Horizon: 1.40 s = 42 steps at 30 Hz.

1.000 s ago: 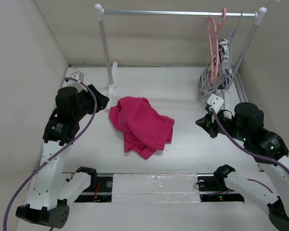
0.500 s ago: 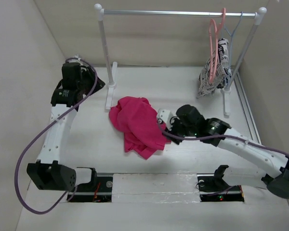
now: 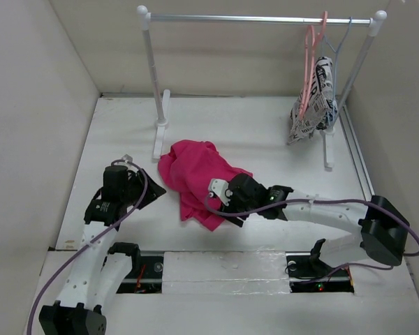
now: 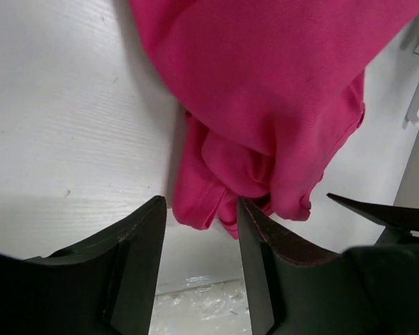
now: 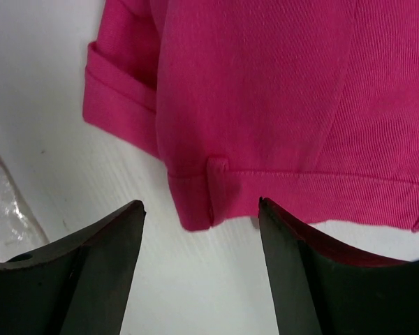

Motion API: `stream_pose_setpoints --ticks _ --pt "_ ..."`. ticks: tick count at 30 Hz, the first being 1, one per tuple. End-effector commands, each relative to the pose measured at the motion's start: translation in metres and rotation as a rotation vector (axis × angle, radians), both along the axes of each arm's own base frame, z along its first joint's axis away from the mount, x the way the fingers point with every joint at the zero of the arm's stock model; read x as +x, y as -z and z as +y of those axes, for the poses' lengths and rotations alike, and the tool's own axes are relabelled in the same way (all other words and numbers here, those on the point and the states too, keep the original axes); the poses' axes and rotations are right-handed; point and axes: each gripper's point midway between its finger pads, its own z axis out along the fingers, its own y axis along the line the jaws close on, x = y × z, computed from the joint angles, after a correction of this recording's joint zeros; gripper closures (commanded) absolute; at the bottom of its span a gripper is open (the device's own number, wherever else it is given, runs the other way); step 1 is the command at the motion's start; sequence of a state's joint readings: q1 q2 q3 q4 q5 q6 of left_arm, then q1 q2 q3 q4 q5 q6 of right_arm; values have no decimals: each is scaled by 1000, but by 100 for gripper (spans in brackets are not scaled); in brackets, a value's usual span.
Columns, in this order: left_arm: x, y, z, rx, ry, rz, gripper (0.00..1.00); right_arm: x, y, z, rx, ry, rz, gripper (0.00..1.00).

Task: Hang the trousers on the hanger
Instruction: Flatten out the trousers at the center of the board.

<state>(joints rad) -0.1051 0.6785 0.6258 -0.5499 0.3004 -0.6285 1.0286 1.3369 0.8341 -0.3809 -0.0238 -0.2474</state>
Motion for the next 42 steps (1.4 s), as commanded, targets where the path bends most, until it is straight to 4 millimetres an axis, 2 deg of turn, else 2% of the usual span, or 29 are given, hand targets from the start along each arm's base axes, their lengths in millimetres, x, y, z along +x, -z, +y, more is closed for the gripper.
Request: stream_pose_setpoints --ticks 1,6,7,9,10,12,14,15,17,18,19,20,21,22,23,24,25,26,27,28,29,30,32,33,35,37,39,40,42 --pt "7 -7 -11 -55 23 -29 59 19 -11 28 100 15 -70 28" --pt "0 20 -26 -137 76 63 52 23 10 36 87 38 -40 35" --pt "6 22 -24 -123 63 67 52 27 14 31 65 68 -53 49" --pt "16 16 -21 -106 44 43 52 33 16 28 46 107 -66 64" --pt "25 16 -17 -83 19 43 52 35 13 27 47 121 -74 82" --pt "52 -17 -18 -91 10 -70 52 39 1 21 44 155 -99 100" --pt "79 -38 -18 -91 -4 -139 51 45 -22 21 70 176 -136 100" --pt "96 -70 -18 -82 0 -216 51 44 -38 17 91 185 -155 100" --pt "123 -87 -23 -40 -6 -255 52 50 -55 10 115 208 -172 100" --pt "153 -112 -18 76 -73 -326 53 58 -63 0 124 235 -175 100" --pt "153 -125 -62 110 24 -362 53 61 -66 -5 132 247 -173 100" --pt "160 -125 -63 202 -10 -339 53 63 -66 -8 145 244 -158 100" --pt "175 -167 -66 208 -52 -403 54 66 -67 -12 148 251 -154 100" --pt "184 -164 -69 208 -67 -378 56 75 -70 -23 154 283 -154 100" --pt "186 -178 -72 168 -73 -419 56 75 -71 -24 170 277 -136 100" --pt "181 -170 -71 154 -78 -419 58 78 -72 -28 172 278 -135 100" --pt "168 -182 -69 125 -89 -463 62 80 -76 -31 187 279 -140 100" --pt "157 -181 -81 74 -71 -477 63 84 -76 -35 205 281 -122 100" --pt "142 -141 -87 87 -48 -407 64 87 -78 -38 211 280 -122 100" --pt "125 -132 -88 82 -49 -392 66 90 -80 -41 217 285 -123 100" --pt "102 -121 -111 44 -9 -362 67 99 -84 -50 228 310 -127 100" --pt "85 -95 -110 64 -9 -325 67 105 -88 -56 225 319 -136 100" --pt "56 -71 -121 66 18 -280 68 120 -107 -62 255 337 -160 100" --pt "30 -55 -138 57 61 -237 68 131 -113 -73 256 368 -170 100" --pt "-1 -28 -138 126 46 -179 66 152 -151 -78 304 393 -217 100" --pt "-13 -13 -145 120 52 -123 59 160 -153 -83 303 407 -210 100" --pt "-28 31 -140 115 37 -16 41 169 -188 -81 347 404 -256 100" --pt "-28 31 -140 115 37 -16 41 169 -188 -81 347 403 -256 100" --pt "-29 41 -139 97 32 -16 28 168 -198 -80 359 400 -268 100"
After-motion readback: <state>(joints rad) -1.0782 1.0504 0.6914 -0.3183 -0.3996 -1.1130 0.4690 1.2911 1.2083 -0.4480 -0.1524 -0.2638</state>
